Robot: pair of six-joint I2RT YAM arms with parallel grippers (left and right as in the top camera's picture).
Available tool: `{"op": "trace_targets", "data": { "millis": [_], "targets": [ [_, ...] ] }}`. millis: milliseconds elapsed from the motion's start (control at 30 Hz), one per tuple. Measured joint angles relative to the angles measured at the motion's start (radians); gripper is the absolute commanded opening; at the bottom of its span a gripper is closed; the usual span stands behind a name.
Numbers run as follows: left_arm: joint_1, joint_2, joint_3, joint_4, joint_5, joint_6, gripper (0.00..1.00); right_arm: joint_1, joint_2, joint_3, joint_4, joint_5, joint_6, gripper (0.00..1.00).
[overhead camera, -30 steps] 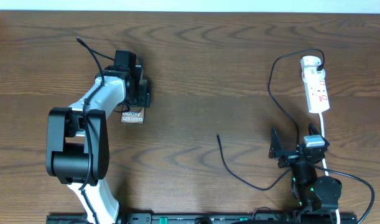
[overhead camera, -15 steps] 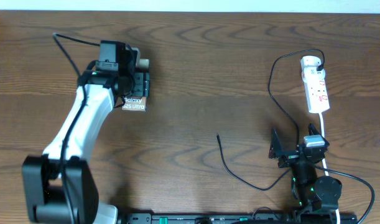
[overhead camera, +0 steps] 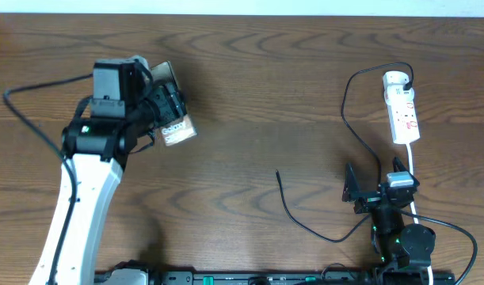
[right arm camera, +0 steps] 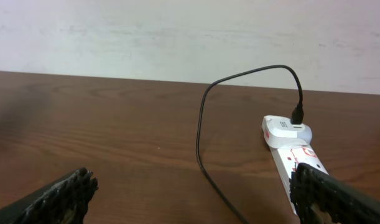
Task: Plug charger to phone and switch on socket
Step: 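Lift the phone with the left gripper and tilt it upright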
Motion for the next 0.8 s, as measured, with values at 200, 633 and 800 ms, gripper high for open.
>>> {"op": "trace_targets", "data": {
  "millis": [200, 633, 800],
  "targets": [
    [0.000, -0.018, 0.000, 0.004, 0.192, -0.327, 0.07, 0.000, 0.000, 0.000, 0.000, 0.000, 0.000, 0.99],
    [0.107, -0.013, -0.001, 0.144, 0.585, -0.925, 0.08, 0.000, 0.000, 0.000, 0.000, 0.000, 0.000, 0.99],
    [0.129, -0.013, -0.001, 0.171, 0.707, -1.065, 0.07, 0.000, 0.000, 0.000, 0.000, 0.000, 0.000, 0.99]
  ]
}}
